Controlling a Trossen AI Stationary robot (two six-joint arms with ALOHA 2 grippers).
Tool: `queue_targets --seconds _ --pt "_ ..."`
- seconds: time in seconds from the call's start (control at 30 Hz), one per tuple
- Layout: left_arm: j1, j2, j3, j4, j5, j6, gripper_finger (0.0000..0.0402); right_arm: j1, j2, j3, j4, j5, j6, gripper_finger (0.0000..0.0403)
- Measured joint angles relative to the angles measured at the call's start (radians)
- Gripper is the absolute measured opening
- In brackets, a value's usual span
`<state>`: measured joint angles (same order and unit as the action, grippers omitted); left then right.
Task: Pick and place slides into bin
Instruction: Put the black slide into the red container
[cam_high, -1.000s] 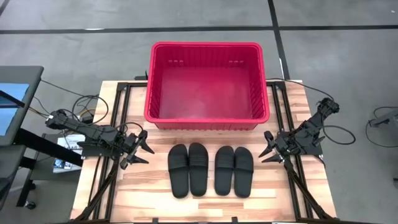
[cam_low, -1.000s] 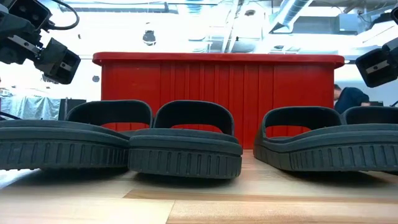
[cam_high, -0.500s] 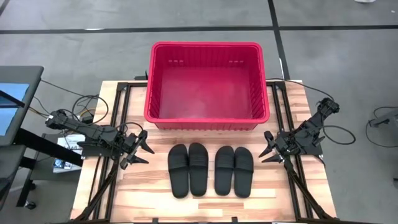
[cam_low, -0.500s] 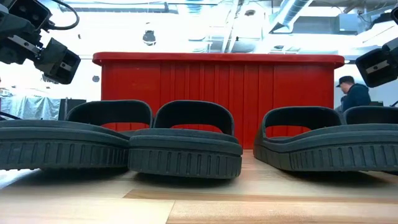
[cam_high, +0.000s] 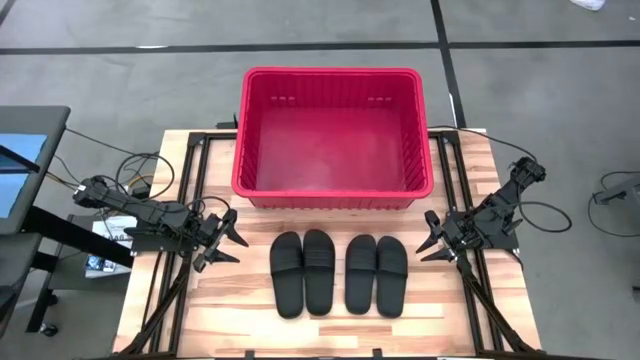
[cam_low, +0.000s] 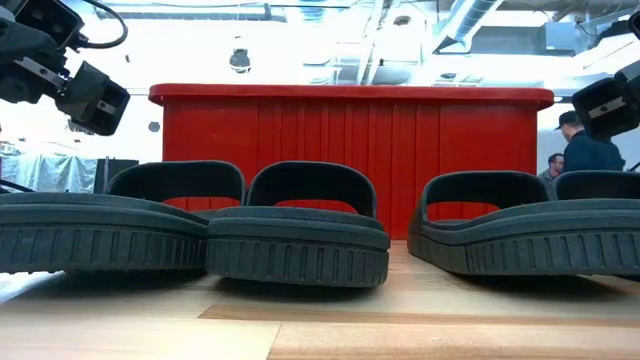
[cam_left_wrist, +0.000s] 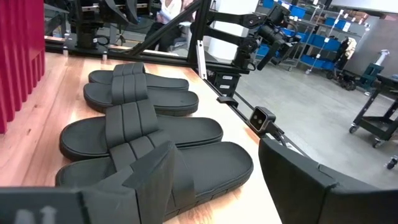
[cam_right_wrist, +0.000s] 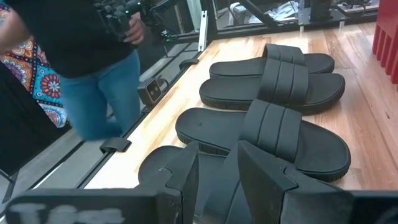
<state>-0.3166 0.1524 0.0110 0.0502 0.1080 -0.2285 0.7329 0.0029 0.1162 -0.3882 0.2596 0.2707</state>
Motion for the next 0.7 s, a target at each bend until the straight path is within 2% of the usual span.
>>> queue_targets --seconds 0.17,0.33,0.53,0.57,0.63,0.7 --pt "0.0 0.0 0.0 -0.002 -0.033 0.0 0.0224 0.0 0.0 0.0 0.0 0.0 0.0 0.0103" --pt "0.0 0.0 0.0 -0.023 -0.112 0.0 0.0224 0.0 0.0 0.0 0.0 0.0 0.0 0.0103" --pt "0.0 0.0 0.0 -0.024 -0.12 -0.049 0.0224 0.0 0.0 0.0 0.0 0.0 0.0 0.0103" --pt "0.0 0.0 0.0 -0.015 -0.14 -0.044 0.0224 0.0 0.0 0.0 0.0 0.0 0.0 0.0103" --pt "0.003 0.0 0.0 0.024 -0.259 -0.039 0.0224 0.0 0.0 0.0 0.0 0.0 0.0 0.0103" --pt "0.003 0.0 0.0 0.073 -0.408 -0.148 0.0224 0.0 0.0 0.0 0.0 0.0 0.0 0.0103"
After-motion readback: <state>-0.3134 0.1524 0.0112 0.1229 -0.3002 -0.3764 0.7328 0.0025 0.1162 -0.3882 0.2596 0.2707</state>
